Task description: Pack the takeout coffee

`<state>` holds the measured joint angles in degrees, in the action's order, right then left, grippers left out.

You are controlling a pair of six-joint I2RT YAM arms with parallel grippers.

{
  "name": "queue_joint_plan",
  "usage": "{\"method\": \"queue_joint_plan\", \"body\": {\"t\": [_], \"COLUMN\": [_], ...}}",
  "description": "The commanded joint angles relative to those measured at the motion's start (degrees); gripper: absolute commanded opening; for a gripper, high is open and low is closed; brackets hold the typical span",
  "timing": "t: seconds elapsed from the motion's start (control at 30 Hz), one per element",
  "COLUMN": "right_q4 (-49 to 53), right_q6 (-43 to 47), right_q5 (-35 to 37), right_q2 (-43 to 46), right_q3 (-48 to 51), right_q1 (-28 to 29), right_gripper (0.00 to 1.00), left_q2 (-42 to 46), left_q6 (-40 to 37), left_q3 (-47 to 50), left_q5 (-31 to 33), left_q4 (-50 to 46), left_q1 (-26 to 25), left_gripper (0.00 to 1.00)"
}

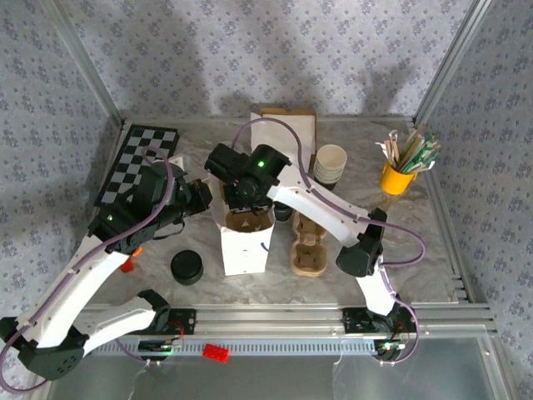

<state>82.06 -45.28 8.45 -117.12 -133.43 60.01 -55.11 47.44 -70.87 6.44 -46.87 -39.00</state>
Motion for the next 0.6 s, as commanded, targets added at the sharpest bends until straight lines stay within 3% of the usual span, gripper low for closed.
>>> {"method": "queue_joint_plan", "body": {"t": [0.0,0.27,0.57], "right_q4": [1.3,0.6,1.0], "right_q6": [-1.7,-2.3,-1.9], "right_q5": [3.2,4.1,3.9], "right_q2": [-0.1,-1.1,-1.6], "right_q3": [1.3,2.9,1.3], "right_q1": [-0.4,-0.5,0.0], "right_gripper": [0.29,0.31,0.39], "left_q2": [0.8,0.8,1.1], "left_q6": [0.6,0.3,0.2], "left_q3": [-0.3,-0.5,-0.4], "left_q5": [-0.8,-0.4,-0.1], "left_q4": [-0.3,-1.0,-1.3], "left_q1": [0.0,-0.7,-0.8], "left_gripper": [0.00,0.00,0.00]}}
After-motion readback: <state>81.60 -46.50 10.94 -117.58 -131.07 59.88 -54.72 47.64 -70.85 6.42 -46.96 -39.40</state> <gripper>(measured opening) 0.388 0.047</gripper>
